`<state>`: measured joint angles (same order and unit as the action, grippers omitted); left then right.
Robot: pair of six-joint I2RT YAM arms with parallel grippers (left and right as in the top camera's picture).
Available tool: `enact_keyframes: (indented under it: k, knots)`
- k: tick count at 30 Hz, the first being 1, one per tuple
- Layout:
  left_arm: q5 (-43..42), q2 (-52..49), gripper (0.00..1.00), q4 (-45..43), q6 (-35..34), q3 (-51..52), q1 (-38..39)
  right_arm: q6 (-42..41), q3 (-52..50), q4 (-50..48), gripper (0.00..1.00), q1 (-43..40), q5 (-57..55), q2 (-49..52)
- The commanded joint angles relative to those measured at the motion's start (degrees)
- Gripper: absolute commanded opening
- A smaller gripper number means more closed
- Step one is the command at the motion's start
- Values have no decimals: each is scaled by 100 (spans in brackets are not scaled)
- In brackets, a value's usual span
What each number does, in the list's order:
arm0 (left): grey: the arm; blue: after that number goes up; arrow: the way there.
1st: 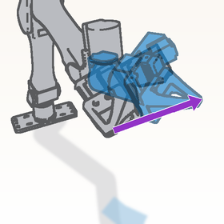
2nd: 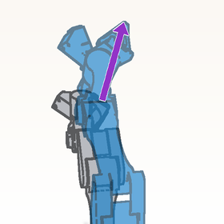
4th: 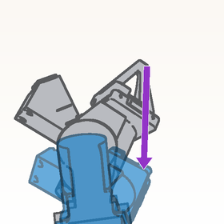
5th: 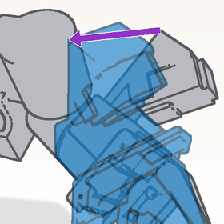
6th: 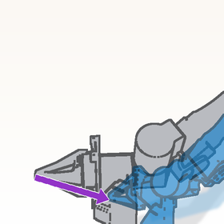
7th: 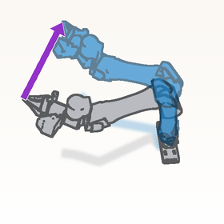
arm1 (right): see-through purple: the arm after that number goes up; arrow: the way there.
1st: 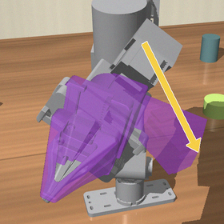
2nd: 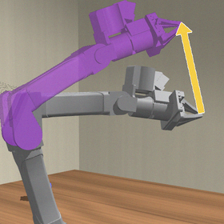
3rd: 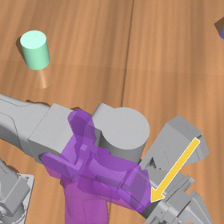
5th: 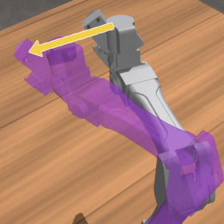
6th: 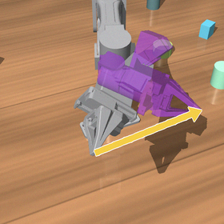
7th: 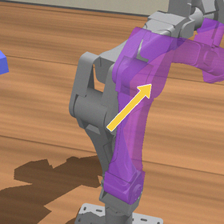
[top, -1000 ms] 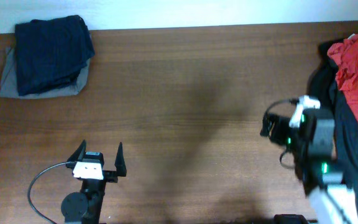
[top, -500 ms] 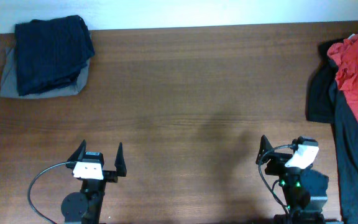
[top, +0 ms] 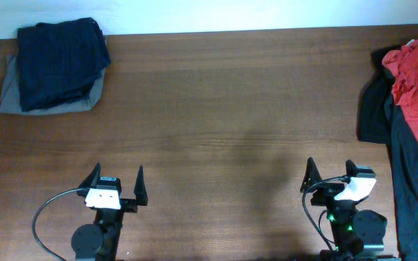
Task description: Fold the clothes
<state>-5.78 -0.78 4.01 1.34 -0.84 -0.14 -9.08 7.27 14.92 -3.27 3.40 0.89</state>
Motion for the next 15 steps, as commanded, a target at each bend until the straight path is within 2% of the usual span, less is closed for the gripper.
enact_keyframes:
  k: [1,15]
  knots:
    - [-85,48,99,0,105,33,-31,400,-140,-24,99,24,262,-70]
    - [-85,48,99,0,105,33,-31,400,-509,-708,99,24,367,-70]
